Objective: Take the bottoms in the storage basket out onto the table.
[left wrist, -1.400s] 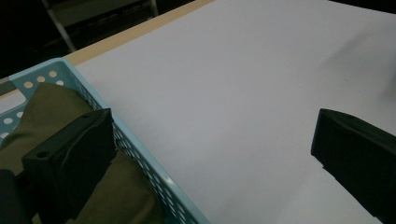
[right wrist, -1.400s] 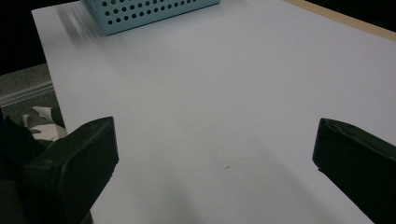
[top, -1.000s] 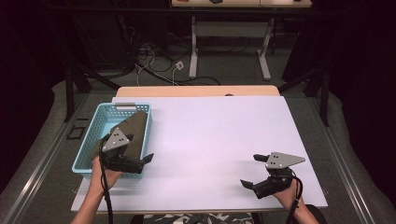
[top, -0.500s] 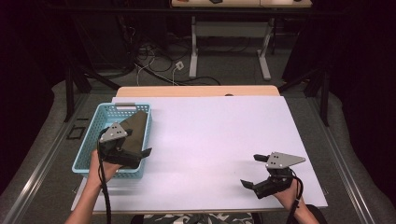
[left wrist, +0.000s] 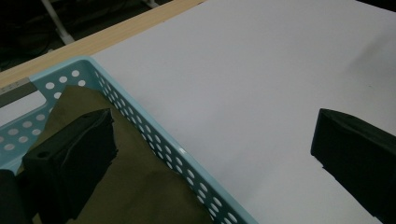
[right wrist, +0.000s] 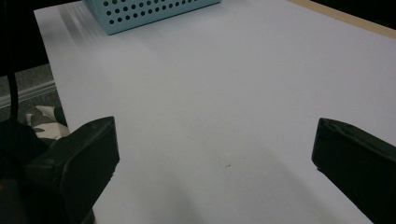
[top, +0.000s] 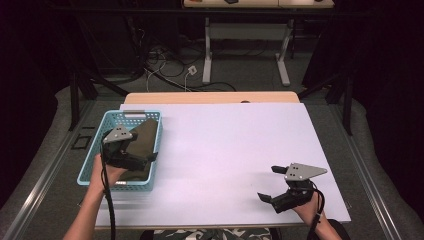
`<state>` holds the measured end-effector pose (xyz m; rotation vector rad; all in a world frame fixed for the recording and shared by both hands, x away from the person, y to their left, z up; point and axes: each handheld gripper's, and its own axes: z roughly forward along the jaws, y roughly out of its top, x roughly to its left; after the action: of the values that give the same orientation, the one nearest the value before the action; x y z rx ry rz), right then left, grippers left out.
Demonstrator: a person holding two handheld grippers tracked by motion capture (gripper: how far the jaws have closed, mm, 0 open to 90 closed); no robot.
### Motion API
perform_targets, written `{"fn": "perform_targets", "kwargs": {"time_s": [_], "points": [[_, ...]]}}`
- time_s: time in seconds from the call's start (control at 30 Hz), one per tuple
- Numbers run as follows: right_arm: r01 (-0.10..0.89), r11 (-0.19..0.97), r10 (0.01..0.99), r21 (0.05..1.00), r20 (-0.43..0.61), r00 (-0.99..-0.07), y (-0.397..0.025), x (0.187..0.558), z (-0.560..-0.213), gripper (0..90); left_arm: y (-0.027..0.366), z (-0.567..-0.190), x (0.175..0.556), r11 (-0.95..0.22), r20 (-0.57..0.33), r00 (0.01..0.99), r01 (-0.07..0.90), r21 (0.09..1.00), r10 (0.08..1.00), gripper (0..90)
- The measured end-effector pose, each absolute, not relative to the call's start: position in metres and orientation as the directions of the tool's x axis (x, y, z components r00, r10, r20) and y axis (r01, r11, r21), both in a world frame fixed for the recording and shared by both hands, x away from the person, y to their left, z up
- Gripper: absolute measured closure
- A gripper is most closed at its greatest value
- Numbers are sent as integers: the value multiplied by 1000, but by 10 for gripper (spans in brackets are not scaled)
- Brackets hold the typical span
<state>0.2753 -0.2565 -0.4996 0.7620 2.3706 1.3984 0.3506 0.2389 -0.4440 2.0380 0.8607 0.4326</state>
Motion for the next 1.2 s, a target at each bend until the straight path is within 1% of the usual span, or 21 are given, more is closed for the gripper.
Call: {"fn": "perform_targets", "kwargs": {"time_s": [0.17, 0.23, 0.53, 0.7, 0.8, 0.93, 1.13, 1.2], "points": [[294, 392, 569, 872, 21, -822, -256, 274, -499, 5, 242, -443, 357, -405, -20, 710, 425, 809, 704, 1], [296, 392, 568, 871, 23, -822, -256, 275, -500, 5, 245, -444, 361, -407, -43, 722, 437, 802, 691, 1], [294, 393, 564, 871, 24, -825, -256, 274, -499, 5, 261, -441, 372, -406, -37, 696, 459, 790, 717, 0], [293, 391, 565, 872, 24, -825, -255, 273, -499, 5, 273, -441, 378, -395, -56, 680, 488, 779, 731, 0], [295, 392, 566, 871, 24, -824, -256, 274, -499, 5, 278, -443, 380, -407, -44, 672, 498, 766, 740, 0], [295, 391, 568, 872, 24, -823, -256, 273, -499, 4, 282, -444, 382, -416, -39, 666, 510, 753, 745, 0], [293, 394, 570, 871, 19, -822, -256, 273, -499, 4, 287, -447, 388, -408, -63, 655, 540, 736, 753, 0], [291, 395, 569, 871, 16, -822, -255, 273, -499, 4, 288, -447, 391, -421, -58, 655, 549, 722, 754, 0]]}}
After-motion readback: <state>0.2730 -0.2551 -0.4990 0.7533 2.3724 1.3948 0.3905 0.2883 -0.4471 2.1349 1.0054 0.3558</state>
